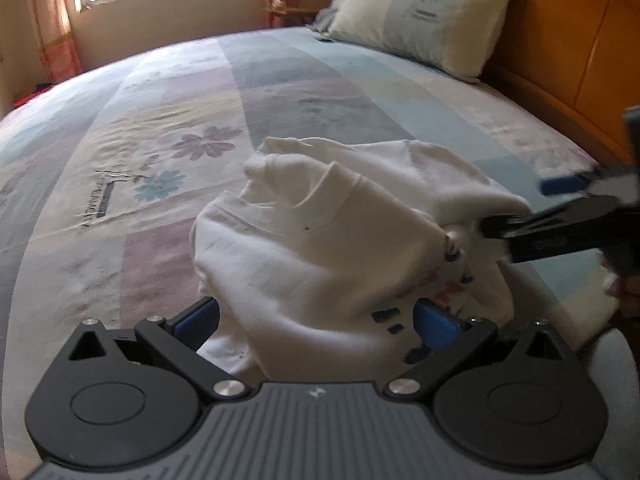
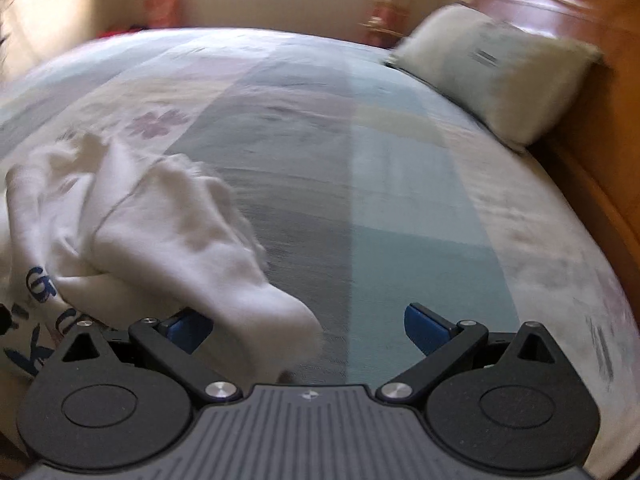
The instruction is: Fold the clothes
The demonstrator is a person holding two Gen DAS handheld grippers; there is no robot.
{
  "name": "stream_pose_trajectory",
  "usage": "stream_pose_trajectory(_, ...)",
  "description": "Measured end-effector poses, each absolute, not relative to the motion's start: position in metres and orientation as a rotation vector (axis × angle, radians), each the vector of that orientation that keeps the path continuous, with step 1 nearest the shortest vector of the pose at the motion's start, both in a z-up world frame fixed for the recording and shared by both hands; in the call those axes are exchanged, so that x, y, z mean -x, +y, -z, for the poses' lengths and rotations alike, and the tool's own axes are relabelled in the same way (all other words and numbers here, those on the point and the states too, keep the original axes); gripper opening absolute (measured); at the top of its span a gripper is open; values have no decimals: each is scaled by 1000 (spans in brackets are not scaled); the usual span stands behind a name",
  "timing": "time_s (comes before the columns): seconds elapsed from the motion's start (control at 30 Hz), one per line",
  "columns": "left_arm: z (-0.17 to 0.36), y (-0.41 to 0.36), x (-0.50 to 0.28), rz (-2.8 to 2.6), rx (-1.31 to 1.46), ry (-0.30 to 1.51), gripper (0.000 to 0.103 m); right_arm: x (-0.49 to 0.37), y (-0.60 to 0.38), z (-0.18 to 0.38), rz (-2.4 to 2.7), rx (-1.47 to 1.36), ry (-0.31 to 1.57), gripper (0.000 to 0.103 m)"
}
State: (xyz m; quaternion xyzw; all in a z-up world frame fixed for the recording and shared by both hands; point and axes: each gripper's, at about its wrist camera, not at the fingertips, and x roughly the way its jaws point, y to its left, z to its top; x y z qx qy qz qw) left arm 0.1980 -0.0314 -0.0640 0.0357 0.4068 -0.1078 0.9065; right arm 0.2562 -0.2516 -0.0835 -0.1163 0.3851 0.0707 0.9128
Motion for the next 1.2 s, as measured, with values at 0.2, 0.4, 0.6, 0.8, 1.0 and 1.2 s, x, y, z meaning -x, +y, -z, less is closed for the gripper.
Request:
stream_pose_trajectory(0.2,44,-35,-201,276,-102,850,102,-285,-249,73,-198,300,771,103)
stream_pose_trajectory(0.4,39,-42,-205,283,-98,838,102,-321,-270,56,-150,299,739,103)
stream_pose_trajectory(0.6,39,-45,-210,290,-93,832,102,-370,-293,65,-104,271,798,103)
stream_pose_trajectory(0.8,40,-44,-217,273,-95,839,102,-414,-311,81,-41,270,844,103)
stream_pose_trajectory(1.0,45,-41,-224,253,-75,857,102,-455,-336,84,90,265,832,103)
stream_pose_trajectory(1.2,48,-40,-224,256,-72,865,102,-466,-337,102,66,309,928,103)
